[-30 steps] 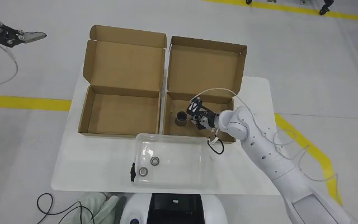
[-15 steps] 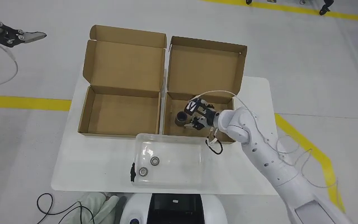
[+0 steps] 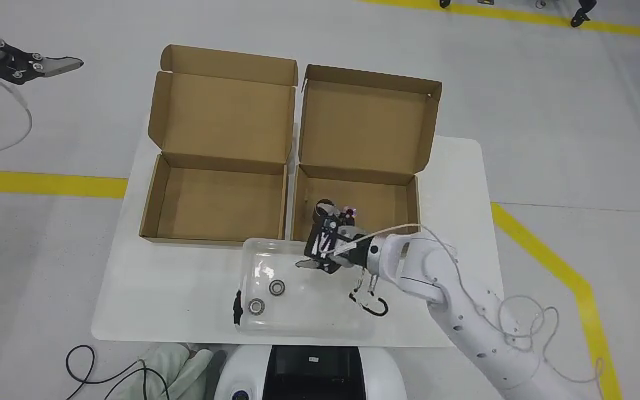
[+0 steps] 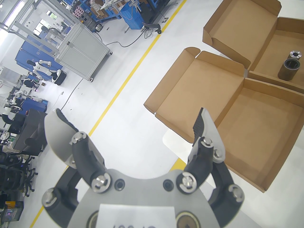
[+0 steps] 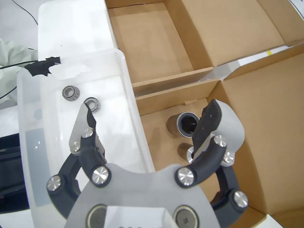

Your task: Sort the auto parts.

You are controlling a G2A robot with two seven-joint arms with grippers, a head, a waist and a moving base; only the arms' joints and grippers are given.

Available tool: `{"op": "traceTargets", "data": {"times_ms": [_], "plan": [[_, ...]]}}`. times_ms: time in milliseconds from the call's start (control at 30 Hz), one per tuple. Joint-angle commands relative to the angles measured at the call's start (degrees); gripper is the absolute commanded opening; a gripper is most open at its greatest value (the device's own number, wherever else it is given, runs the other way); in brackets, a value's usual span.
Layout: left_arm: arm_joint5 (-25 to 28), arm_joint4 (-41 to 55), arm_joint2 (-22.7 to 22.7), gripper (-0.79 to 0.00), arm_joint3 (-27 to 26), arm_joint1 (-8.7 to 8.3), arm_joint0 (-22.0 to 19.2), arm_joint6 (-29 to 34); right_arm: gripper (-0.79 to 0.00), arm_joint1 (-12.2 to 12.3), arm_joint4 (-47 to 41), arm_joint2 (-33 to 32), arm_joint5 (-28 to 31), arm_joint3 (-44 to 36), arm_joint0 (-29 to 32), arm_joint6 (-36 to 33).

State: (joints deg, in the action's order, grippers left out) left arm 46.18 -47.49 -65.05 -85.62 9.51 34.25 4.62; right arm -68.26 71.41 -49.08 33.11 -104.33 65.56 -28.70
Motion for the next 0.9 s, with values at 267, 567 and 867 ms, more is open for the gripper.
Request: {"op": "traceTargets", "data": {"times_ms": [267, 567, 867], "plan": [[0.0, 0.0, 0.0, 0.0, 0.0, 0.0, 0.0, 0.0, 0.0, -0.2, 5.9, 3.8, 0.3, -2.1, 1.5, 2.0], [0.0, 0.0, 0.0, 0.0, 0.0, 0.0, 0.0, 0.0, 0.0, -0.2, 5.9, 3.8, 0.3, -2.1, 1.5, 2.0], [0.0, 0.0, 0.0, 0.0, 0.0, 0.0, 0.0, 0.0, 0.0, -0.2, 5.9, 3.8, 0.3, -2.1, 1.5, 2.0]]}}
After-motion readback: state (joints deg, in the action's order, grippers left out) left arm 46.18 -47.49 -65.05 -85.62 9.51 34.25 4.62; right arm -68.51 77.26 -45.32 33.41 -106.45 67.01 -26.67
